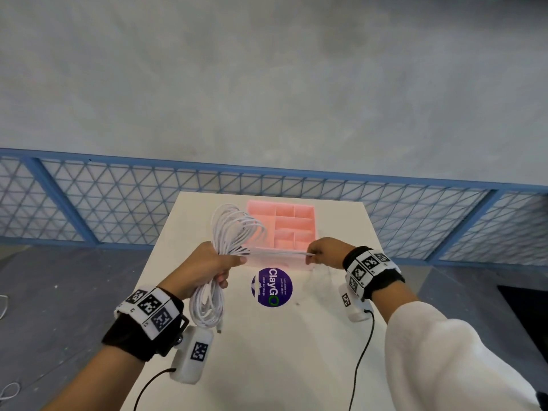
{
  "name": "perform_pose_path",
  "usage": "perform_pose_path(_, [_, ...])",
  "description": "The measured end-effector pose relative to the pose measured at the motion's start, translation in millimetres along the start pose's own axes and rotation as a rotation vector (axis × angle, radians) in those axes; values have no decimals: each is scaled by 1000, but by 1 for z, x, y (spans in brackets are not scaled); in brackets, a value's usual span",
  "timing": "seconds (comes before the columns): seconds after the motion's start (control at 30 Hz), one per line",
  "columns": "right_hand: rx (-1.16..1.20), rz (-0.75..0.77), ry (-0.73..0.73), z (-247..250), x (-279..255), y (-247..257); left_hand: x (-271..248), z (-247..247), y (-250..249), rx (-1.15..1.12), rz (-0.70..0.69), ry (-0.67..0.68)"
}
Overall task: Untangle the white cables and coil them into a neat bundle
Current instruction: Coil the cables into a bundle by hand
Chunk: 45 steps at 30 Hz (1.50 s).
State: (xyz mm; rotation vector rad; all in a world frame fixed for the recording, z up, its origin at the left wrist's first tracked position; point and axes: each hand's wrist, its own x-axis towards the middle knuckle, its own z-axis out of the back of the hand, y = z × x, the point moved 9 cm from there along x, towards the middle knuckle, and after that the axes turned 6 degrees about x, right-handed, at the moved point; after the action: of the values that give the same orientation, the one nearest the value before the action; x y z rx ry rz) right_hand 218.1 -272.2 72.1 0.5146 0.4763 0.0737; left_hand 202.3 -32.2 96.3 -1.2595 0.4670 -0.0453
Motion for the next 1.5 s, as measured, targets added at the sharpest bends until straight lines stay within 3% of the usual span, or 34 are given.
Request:
perform_pose_path(0.17, [409,-18,-274,18,-6,-7,11,28,23,129,27,-233])
perform_pose_path(0.27, [419,36,-611,40,-14,19,18,16,34,-15,95,-259])
perform_pose_path(0.33, [488,103,-677,38,-23,48,21,-2,35,-116,116,-222])
perform_pose_path(0.5, [239,353,-377,-31,-26,117,25,-40,21,-384,68,-155])
perform_pose_path(0.67, [199,394,-353,-34,-27,117,25,-54,16,-414,69,-137])
perform_pose_path(0.77, [412,476,-375,-24,-34,119,28,-58,14,-439,55,-101])
perform_pose_path(0.9, [888,357,-424,-12,-37,91,29,-56,7,-464,41,-69])
perform_pose_path(1.0, [658,310,-422,-14,-29,83,31,-50,8,-421,27,-102])
perform_pose_path(1.1, [427,276,-297,-24,-19,73,29,-40,5,-374,9,-121])
perform_pose_path(1.3, [522,195,-182,-36,-15,35,22,2,-7,-561,-50,-240])
perform_pose_path(1.5, [338,148,24,-70,-9,29,19,38,-13,-694,-144,-382])
